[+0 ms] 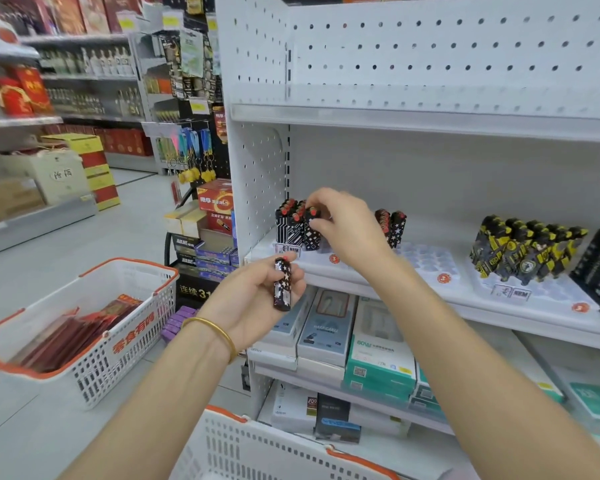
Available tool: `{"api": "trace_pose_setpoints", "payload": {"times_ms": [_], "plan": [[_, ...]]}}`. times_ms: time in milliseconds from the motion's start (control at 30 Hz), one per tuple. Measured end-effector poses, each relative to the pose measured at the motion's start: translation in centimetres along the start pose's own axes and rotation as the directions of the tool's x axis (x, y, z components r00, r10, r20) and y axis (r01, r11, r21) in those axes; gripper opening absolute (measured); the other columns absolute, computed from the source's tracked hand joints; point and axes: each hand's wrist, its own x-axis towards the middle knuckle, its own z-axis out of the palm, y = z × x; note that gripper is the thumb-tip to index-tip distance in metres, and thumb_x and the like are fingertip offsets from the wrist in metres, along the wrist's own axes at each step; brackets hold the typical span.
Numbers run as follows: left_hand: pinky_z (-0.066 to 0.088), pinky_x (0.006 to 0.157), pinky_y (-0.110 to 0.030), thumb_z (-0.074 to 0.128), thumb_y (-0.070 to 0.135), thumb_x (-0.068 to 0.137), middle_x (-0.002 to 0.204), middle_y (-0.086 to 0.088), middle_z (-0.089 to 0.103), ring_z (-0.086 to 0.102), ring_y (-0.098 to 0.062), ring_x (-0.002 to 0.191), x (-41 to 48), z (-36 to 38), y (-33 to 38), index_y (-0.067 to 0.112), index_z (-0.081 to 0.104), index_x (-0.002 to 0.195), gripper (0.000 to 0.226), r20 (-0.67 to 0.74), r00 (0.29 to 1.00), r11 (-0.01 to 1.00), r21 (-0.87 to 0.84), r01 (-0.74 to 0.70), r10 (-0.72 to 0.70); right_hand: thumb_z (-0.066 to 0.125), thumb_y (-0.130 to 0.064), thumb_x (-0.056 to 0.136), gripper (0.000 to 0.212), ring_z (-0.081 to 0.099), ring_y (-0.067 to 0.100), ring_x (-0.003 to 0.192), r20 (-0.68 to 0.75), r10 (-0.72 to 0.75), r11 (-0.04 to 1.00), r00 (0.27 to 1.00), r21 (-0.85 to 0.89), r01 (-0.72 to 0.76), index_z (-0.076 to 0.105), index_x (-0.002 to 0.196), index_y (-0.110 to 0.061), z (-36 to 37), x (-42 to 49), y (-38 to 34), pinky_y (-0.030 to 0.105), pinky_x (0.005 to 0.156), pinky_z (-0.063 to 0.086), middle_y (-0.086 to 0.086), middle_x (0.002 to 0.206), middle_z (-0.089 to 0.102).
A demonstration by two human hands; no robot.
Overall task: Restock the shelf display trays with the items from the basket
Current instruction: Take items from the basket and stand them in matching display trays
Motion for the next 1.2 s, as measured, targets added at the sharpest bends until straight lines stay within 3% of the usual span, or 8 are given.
{"api": "trace_pose_setpoints", "payload": {"times_ms": [300,433,567,733,867,967,1100,1200], "plan": [[0.057,0.071,-0.032,0.031,-0.006,0.094,0.102,-0.012,0.069,0.065,-0.018,0.081,0.1,-0.1,-0.1,0.000,0.052,0.123,0.037,0.094,0.995,0.999,0.032,-0.019,0.016,0.057,-0.012,0.091,0.025,0.059,0.026,0.099,0.004,0.020,1.000,1.000,0.011,-0.020,0.062,0.115,-0.015,0.0,0.3,-0.1,0.038,0.087,0.048,0.009,0.110,0.064],[0.057,0.074,-0.040,0.037,-0.004,0.094,0.109,-0.008,0.069,0.067,-0.019,0.082,0.1,0.0,-0.2,0.009,0.056,0.119,0.034,0.096,0.995,0.996,0.081,-0.048,0.041,0.057,-0.011,0.090,0.025,0.062,0.028,0.093,-0.002,0.053,0.998,0.999,0.026,-0.053,0.063,0.114,-0.016,0.0,0.4,-0.3,0.039,0.085,0.050,0.009,0.109,0.065],[0.057,0.074,-0.040,0.038,-0.005,0.094,0.112,-0.009,0.068,0.068,-0.019,0.082,0.0,0.0,-0.2,0.009,0.056,0.120,0.033,0.086,0.995,0.991,0.123,-0.055,0.045,0.057,-0.012,0.090,0.027,0.061,0.026,0.101,-0.002,0.057,0.998,0.998,-0.011,-0.057,0.063,0.116,-0.018,0.0,0.4,-0.5,0.037,0.088,0.050,0.007,0.113,0.065],[0.057,0.073,-0.036,0.037,-0.007,0.095,0.106,-0.011,0.068,0.069,-0.018,0.085,0.2,0.1,-0.3,0.003,0.056,0.116,0.030,0.046,0.997,0.989,0.131,-0.073,0.068,0.057,-0.009,0.090,0.026,0.066,0.030,0.087,0.048,0.092,0.994,0.995,0.051,-0.094,0.063,0.115,-0.015,-0.1,0.3,-0.5,0.044,0.079,0.054,0.011,0.103,0.067],[0.058,0.072,-0.029,0.039,-0.010,0.093,0.099,-0.015,0.064,0.070,-0.018,0.086,0.3,0.1,-0.6,-0.003,0.056,0.107,0.023,0.020,0.996,0.983,0.157,-0.090,0.088,0.054,-0.007,0.091,0.031,0.064,0.034,0.091,0.022,0.038,0.985,0.999,-0.171,-0.034,0.062,0.120,-0.013,0.4,-0.3,-0.5,0.041,0.078,0.053,0.012,0.109,0.064],[0.058,0.072,-0.026,0.041,-0.013,0.092,0.106,-0.017,0.060,0.070,-0.018,0.086,0.3,0.3,-0.9,-0.006,0.052,0.115,0.027,0.005,0.992,0.976,0.181,-0.124,0.125,0.047,0.000,0.089,0.035,0.060,0.032,0.087,-0.001,0.007,0.955,1.000,-0.298,-0.007,0.058,0.120,-0.011,0.8,-1.0,-0.7,0.037,0.073,0.051,0.011,0.103,0.056],[0.059,0.072,-0.028,0.045,-0.013,0.090,0.099,-0.017,0.063,0.069,-0.022,0.084,0.2,0.9,-1.1,-0.001,0.054,0.107,0.023,0.012,0.982,0.961,0.202,-0.189,0.191,0.050,-0.006,0.091,0.037,0.057,0.024,0.082,-0.053,0.007,0.999,0.999,0.042,-0.005,0.057,0.125,-0.017,-1.3,-2.5,-1.0,0.042,0.073,0.053,0.005,0.095,0.054],[0.058,0.073,-0.028,0.047,-0.012,0.088,0.087,-0.013,0.068,0.067,-0.021,0.079,0.2,2.0,-1.5,0.003,0.055,0.101,0.021,0.058,0.973,0.940,0.251,-0.230,0.222,0.059,-0.021,0.090,0.024,0.059,0.011,0.078,0.140,0.041,0.951,0.989,0.297,-0.082,0.067,0.112,-0.015,-3.7,-4.5,-1.0,0.030,0.068,0.052,-0.003,0.085,0.064]]}}
